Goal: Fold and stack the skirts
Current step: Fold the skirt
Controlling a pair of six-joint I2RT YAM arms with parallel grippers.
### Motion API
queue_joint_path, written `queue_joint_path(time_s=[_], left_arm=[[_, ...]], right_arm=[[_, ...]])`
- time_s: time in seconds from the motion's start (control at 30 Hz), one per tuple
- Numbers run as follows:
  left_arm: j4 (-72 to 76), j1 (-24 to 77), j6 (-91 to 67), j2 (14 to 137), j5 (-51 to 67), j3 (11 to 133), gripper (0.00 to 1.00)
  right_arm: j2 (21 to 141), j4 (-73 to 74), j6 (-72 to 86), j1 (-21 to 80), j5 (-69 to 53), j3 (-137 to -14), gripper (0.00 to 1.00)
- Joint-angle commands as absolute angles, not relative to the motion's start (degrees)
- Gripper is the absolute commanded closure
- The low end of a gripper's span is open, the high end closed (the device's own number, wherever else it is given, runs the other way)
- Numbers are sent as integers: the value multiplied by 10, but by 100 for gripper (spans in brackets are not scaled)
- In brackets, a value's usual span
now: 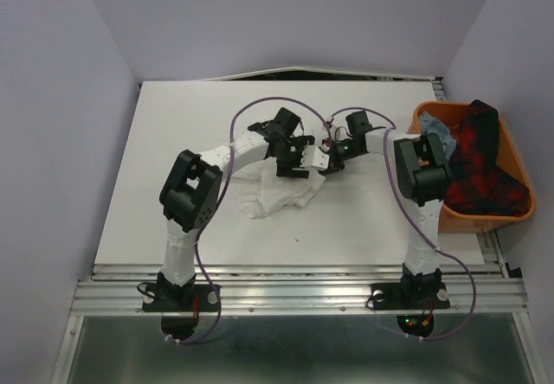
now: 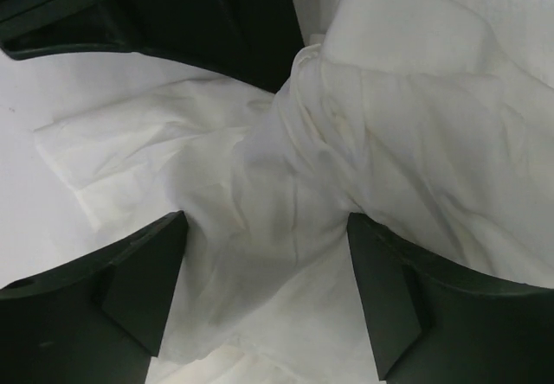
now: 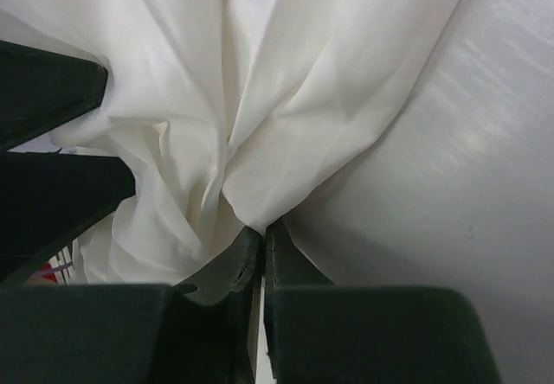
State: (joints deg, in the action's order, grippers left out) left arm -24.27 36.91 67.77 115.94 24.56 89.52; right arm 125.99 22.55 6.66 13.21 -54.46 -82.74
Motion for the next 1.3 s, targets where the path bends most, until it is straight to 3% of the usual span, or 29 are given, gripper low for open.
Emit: queue_joint_path(time_s=[0.0, 0.07, 0.1, 0.13, 0.2, 0.47, 0.67, 0.8, 0.87, 0.9, 0.93, 1.0, 1.13, 1.27], left_arm=[[-235, 381, 694, 1148, 232, 913, 25], [-258, 374, 683, 1169, 224, 933, 47], [-262, 370, 677, 1180, 223, 946, 73], [-260, 365, 670, 1181, 227, 949, 86], [-239, 352, 645, 1164, 232, 942, 99], [-235, 334, 629, 1093, 200, 900, 100], [-239, 330, 629, 1102, 190, 900, 100], [-230, 348, 612, 1132, 200, 905, 100], [-216, 352, 606, 1149, 199, 908, 100], [-211, 353, 602, 1156, 198, 908, 100], [-201, 354, 596, 1161, 198, 910, 100], [-195, 354, 590, 1175, 203, 911, 100], [-185, 355, 586, 1187, 217, 904, 100], [-169, 356, 578, 1190, 229, 894, 100]], right_arm=[[1214, 214, 56, 141, -576, -810, 99], [1202, 214, 48, 141, -576, -798, 99], [1197, 214, 46, 141, -573, -792, 99], [1193, 214, 42, 141, -571, -783, 99], [1184, 214, 38, 141, -567, -775, 99], [1174, 216, 27, 141, -560, -760, 99], [1169, 216, 25, 141, -560, -758, 99], [1169, 215, 33, 141, -562, -758, 94], [1167, 215, 38, 141, -567, -757, 82], [1165, 216, 43, 141, -566, -755, 74], [1159, 218, 46, 141, -571, -751, 58], [1149, 220, 53, 128, -593, -743, 42], [1136, 257, 14, 111, -614, -740, 31], [1132, 348, -60, 90, -632, -756, 26]])
